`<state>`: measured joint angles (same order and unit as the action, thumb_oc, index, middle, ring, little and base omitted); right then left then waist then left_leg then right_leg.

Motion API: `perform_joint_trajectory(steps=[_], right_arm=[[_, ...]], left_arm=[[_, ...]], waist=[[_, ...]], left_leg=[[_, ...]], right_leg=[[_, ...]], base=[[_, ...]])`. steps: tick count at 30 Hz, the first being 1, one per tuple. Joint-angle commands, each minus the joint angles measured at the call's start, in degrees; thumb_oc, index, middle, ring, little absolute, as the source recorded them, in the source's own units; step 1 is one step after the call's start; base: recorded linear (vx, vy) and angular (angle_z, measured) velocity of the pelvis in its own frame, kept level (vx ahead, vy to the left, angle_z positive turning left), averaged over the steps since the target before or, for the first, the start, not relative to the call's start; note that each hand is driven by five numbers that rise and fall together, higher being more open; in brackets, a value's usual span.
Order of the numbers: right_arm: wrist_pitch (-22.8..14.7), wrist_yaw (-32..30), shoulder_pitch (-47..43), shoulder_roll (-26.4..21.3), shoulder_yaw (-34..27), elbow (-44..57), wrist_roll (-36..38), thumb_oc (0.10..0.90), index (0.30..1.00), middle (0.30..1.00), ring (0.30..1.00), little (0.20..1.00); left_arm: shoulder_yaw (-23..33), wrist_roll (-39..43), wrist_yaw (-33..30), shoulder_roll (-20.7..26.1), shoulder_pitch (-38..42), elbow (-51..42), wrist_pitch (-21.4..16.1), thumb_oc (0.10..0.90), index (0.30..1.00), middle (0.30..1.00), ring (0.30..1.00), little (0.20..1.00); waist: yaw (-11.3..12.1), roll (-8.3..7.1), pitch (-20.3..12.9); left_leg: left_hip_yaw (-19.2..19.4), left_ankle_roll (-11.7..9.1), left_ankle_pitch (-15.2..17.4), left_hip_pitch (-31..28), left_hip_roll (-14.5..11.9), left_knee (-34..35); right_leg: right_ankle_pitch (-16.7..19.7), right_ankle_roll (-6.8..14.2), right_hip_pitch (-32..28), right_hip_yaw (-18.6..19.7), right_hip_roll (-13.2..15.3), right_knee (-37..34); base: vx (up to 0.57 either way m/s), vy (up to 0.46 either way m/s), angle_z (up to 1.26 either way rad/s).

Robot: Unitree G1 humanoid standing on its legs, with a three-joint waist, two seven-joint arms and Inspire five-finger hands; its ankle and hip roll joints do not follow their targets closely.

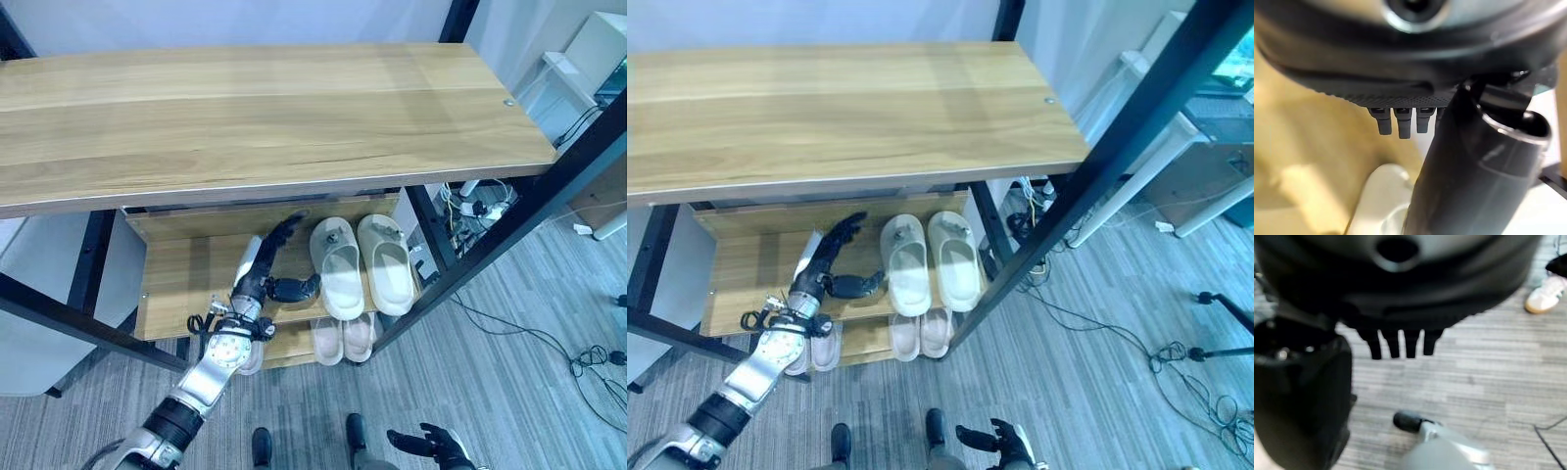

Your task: Arrange the slippers neatly on the shoe rack.

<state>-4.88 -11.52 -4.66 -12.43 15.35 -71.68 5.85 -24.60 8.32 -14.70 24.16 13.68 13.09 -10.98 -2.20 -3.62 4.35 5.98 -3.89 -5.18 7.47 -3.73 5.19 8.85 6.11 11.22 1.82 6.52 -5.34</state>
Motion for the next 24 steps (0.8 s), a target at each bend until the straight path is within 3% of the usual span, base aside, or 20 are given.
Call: perform_joint_trajectory(steps=[1,10,16,24], right_arm=[[-0.2,-1.3,0.1,-1.1,0.2,-0.7,1.0,0.800,0.900,0.900,0.900,0.900],[0.0,-1.5,0.6,-0.5,1.1,-0.1,0.8,0.800,0.900,0.900,0.900,0.900],[0.5,-1.7,0.8,-0.2,1.9,1.1,0.2,0.800,0.900,0.900,0.900,0.900],[0.7,-1.8,0.5,0.7,3.0,1.0,0.6,0.800,0.900,0.900,0.900,0.900]], left_arm=[[0.4,0.5,1.4,-1.9,6.6,-1.3,-4.2,0.800,0.900,0.900,0.900,0.900],[-2.9,1.1,3.7,-3.4,4.8,-0.3,-2.8,0.800,0.900,0.900,0.900,0.900],[-5.8,7.6,7.8,-4.2,2.0,-2.4,-1.3,0.800,0.900,0.900,0.900,0.900],[-8.9,7.2,7.4,-6.0,4.1,-0.5,-0.9,0.800,0.900,0.900,0.900,0.900]], waist=[[0.7,0.28,-2.7],[0.5,0.09,-3.1],[0.3,0.30,-3.2],[-0.1,0.31,-3.5]], left_leg=[[-2.4,2.2,4.1,1.2,3.2,-0.2],[-2.5,2.3,4.2,0.9,3.1,-0.2],[-2.2,2.3,4.6,0.0,3.0,-0.2],[-2.0,2.2,4.8,-0.3,2.8,-0.2]], right_leg=[[-3.8,3.0,-0.8,-4.2,1.4,0.5],[-3.9,3.0,-1.1,-4.1,1.2,0.4],[-4.1,3.0,-1.7,-3.9,1.1,0.4],[-4.3,3.0,-1.8,-3.7,1.0,0.4]], base=[[0.00,0.000,0.00],[0.00,0.000,0.00],[0.00,0.000,0.00],[0.00,0.000,0.00]])
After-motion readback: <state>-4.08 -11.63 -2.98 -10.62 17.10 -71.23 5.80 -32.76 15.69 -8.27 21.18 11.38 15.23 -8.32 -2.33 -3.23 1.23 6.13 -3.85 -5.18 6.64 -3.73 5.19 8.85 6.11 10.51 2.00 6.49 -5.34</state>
